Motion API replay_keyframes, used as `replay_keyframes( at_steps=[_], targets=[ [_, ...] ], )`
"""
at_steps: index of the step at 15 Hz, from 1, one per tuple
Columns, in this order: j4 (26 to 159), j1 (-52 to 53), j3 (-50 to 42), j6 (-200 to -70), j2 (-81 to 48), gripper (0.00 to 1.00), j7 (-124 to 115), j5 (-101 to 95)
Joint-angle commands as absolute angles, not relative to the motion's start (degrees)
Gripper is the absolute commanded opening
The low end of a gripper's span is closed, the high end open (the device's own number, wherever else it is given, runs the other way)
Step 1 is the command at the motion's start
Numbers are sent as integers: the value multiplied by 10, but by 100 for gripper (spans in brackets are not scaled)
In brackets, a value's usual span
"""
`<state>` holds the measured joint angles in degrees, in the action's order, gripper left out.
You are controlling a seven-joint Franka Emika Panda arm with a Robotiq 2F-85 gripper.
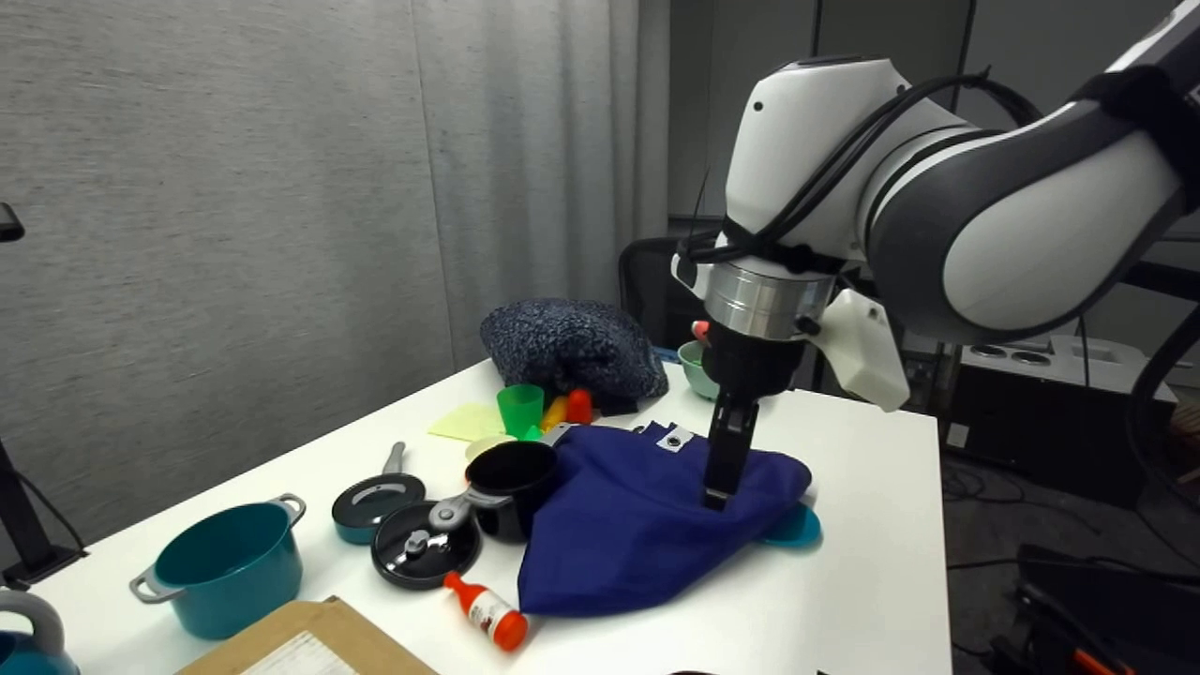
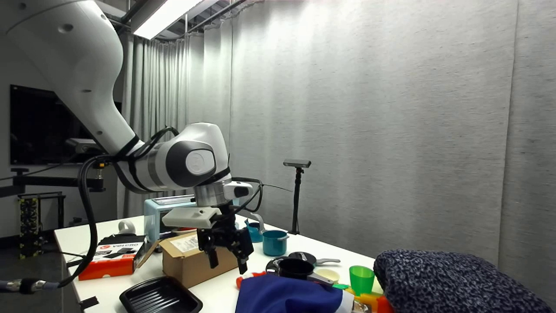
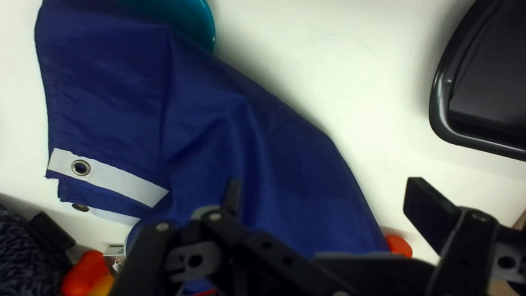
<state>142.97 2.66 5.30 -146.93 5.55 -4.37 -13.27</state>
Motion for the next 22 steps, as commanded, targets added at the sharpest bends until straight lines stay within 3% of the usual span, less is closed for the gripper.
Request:
replay_keyframes(
  at_steps=[1,13,22],
  targets=[
    [1429,30,54,-1468,56,100,-43,-131],
    [1339,30,38,-1562,-68,100,-176,-218],
    [1276,57,-6,-1523,-147,100,-159,-245]
  ],
)
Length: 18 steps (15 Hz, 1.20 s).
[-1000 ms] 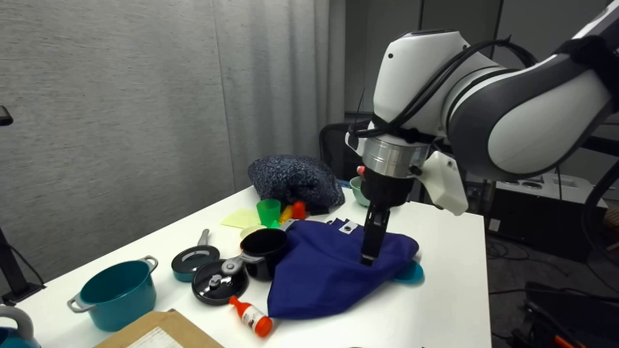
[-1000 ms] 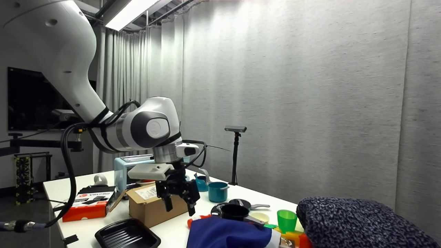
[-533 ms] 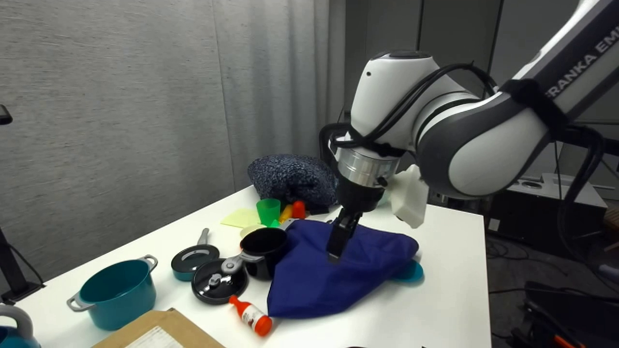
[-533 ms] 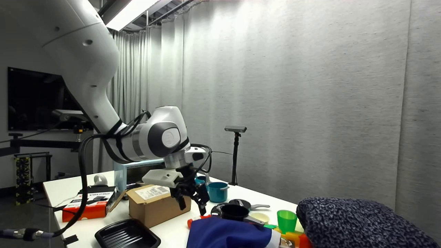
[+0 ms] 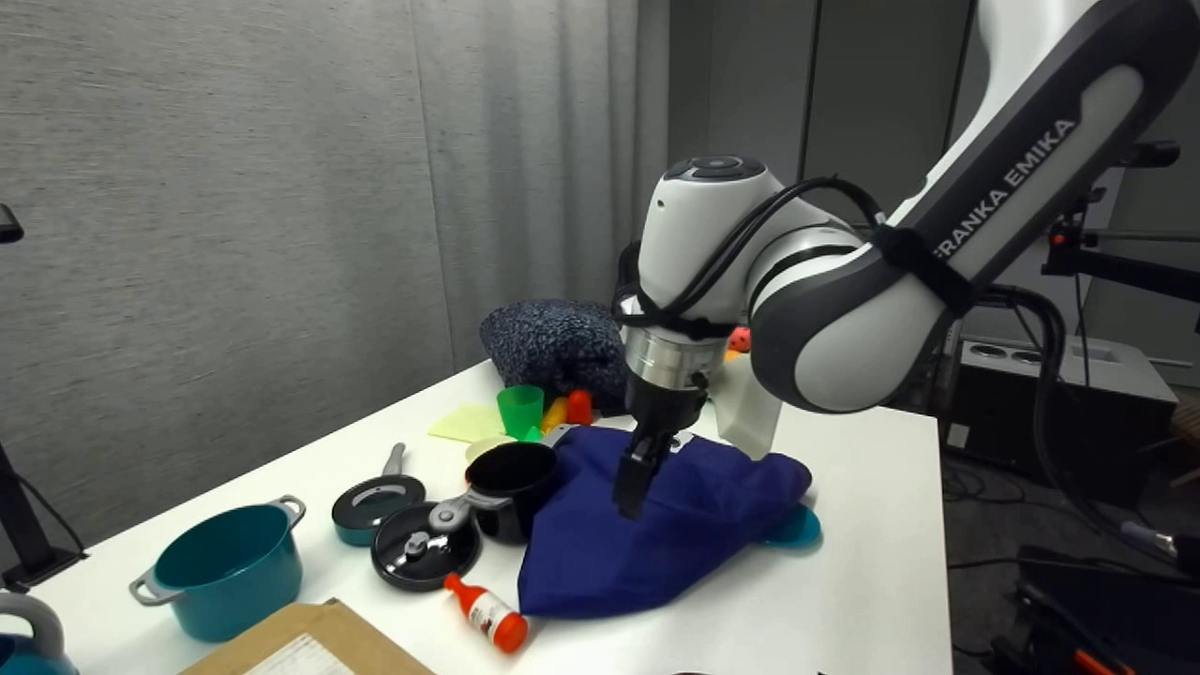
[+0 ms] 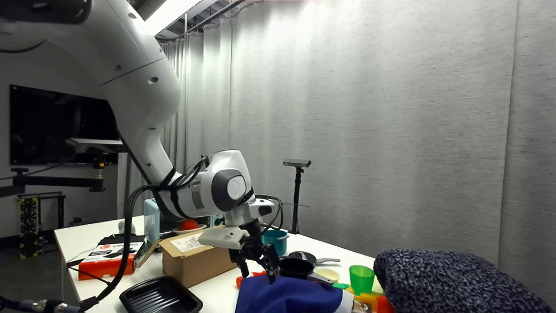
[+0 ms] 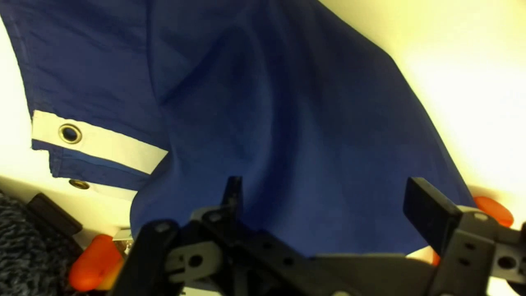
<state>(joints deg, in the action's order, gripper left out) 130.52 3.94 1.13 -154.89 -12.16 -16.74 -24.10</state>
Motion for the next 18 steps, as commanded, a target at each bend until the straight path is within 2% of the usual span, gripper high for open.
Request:
replay_keyframes(
  at_steps=[1,7,8,9,18],
  targets=[
    [1272,58,-9,-1519,-155,100,-157,-244],
    [1265,57,-7,-1541,-173,100,-138,-220],
    [1264,56,-6,-1541,-174,91,-133,-214],
    [1264,55,-4,-1539,-174,74,-124,-209],
    [1261,48,7,-1535,-177,5,-66,-156]
  ],
)
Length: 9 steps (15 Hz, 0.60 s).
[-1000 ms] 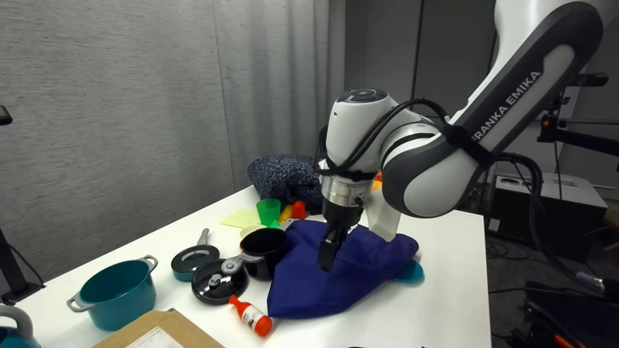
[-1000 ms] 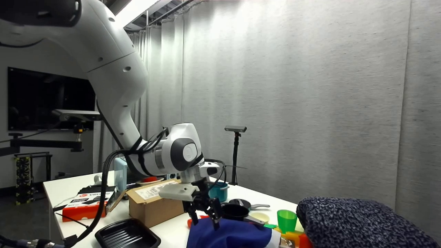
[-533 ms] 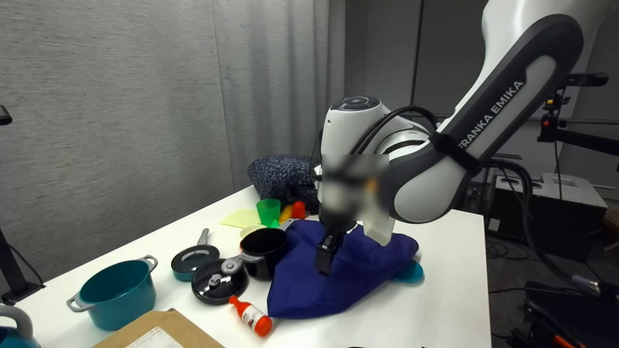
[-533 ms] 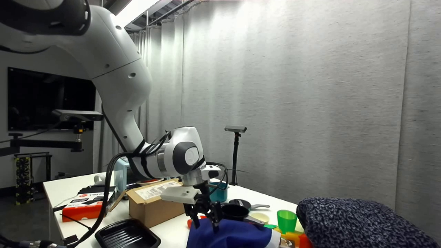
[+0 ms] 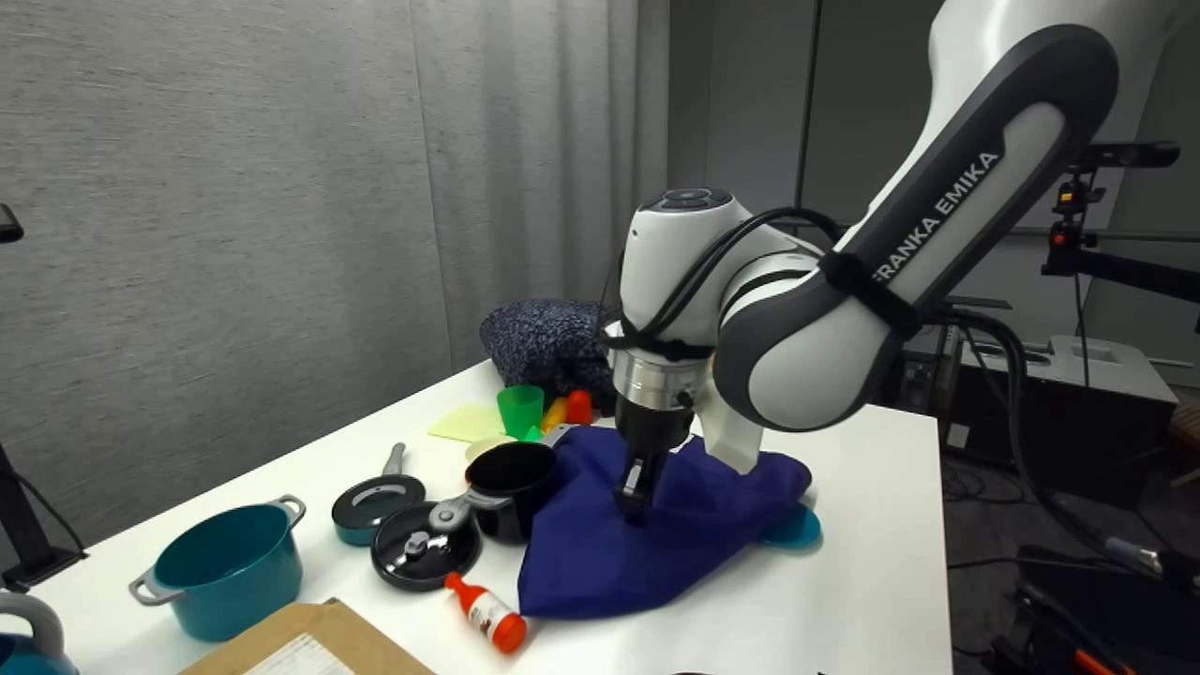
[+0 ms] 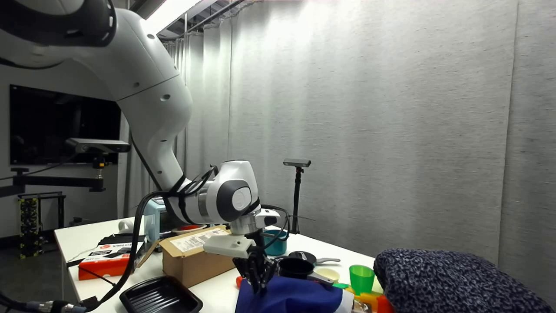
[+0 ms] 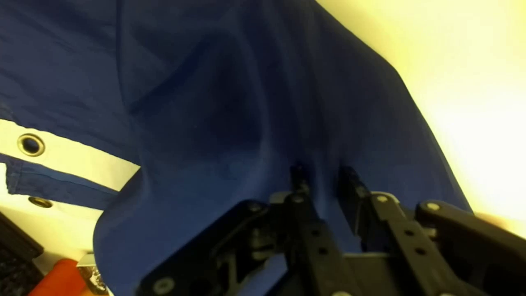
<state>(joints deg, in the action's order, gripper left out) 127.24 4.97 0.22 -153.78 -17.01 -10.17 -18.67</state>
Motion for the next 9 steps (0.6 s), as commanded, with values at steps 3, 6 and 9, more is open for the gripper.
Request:
replay_keyframes(
  at_steps=[3,6,9],
  targets=[
    [1262,34,27,-1529,-178,0,-11,-109],
    [1258,-18,92,-1500,-179,0,123,-39],
    [1244,-52,124,-1450,-180,0,243,-2]
  ],
)
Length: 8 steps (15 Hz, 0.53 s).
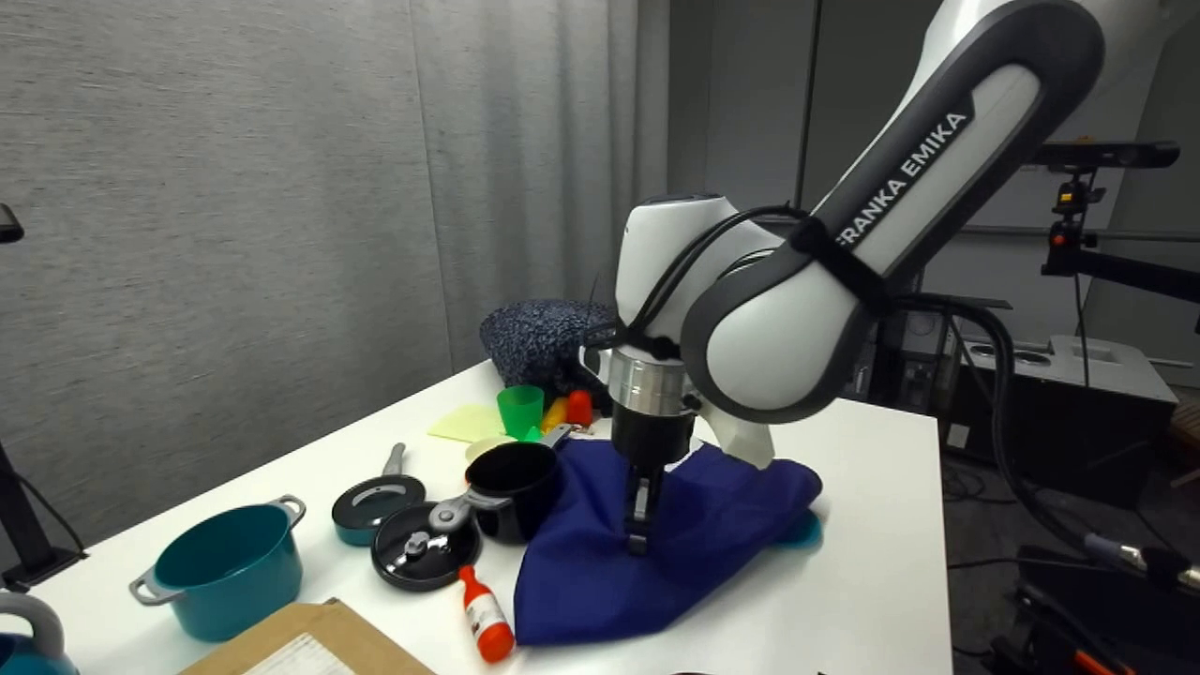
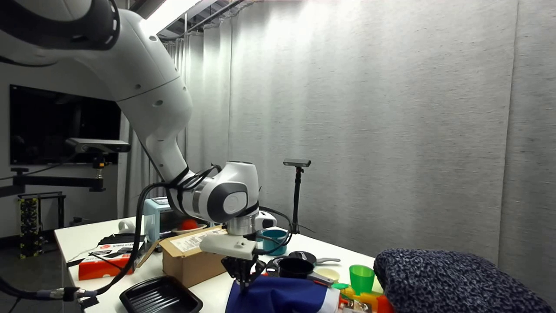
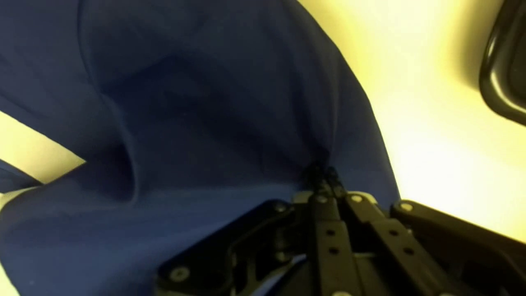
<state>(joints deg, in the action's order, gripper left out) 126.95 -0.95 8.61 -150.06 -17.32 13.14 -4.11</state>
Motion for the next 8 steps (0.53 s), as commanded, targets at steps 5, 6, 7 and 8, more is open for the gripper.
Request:
replay_keyframes(
  at_steps=[5,6,7,8],
  targets=[
    [1204,-69,123,-1357,-188,0,433,37],
    [1194,-68,119,-1337,-190,0,465,37],
    [1187,-67,115,-1321,-192,0,495,36],
    [1179,-63,110,-1307,-194,0,522,27]
  ],
)
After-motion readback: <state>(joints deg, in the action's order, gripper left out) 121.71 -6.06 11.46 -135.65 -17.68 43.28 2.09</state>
